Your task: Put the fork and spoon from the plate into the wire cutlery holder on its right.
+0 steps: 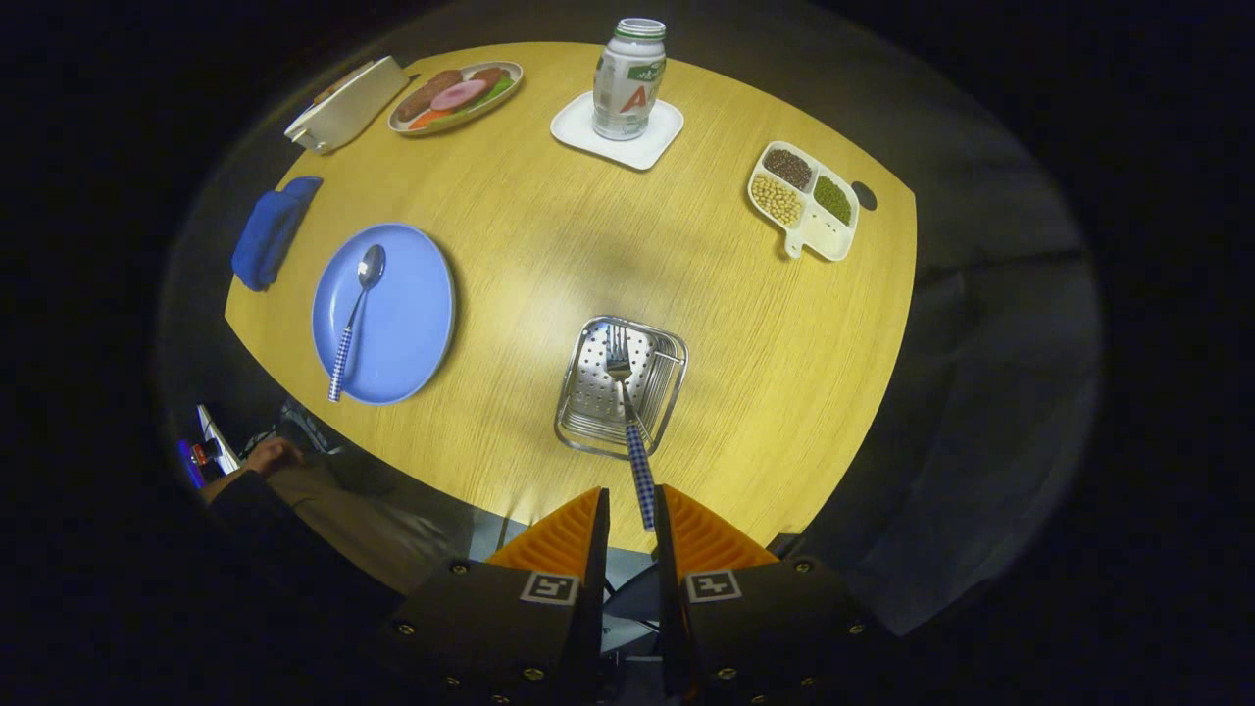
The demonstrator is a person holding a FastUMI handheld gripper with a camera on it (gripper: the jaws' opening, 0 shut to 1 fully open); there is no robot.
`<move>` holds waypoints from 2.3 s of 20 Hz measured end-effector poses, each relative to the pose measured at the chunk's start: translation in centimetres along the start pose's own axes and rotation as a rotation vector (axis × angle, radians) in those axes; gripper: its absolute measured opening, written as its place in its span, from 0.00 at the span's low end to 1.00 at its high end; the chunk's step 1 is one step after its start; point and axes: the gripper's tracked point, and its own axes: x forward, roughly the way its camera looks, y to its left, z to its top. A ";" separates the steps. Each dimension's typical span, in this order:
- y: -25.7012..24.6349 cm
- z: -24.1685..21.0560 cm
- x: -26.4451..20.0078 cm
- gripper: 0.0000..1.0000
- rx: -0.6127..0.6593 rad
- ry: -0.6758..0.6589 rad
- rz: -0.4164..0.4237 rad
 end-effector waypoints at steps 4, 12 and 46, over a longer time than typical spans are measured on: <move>3.3 -1.6 -0.9 0.25 -0.002 -0.071 0.011; 14.0 -2.1 0.5 0.25 0.039 -0.133 0.175; 29.3 8.0 8.1 0.25 0.122 -0.111 0.273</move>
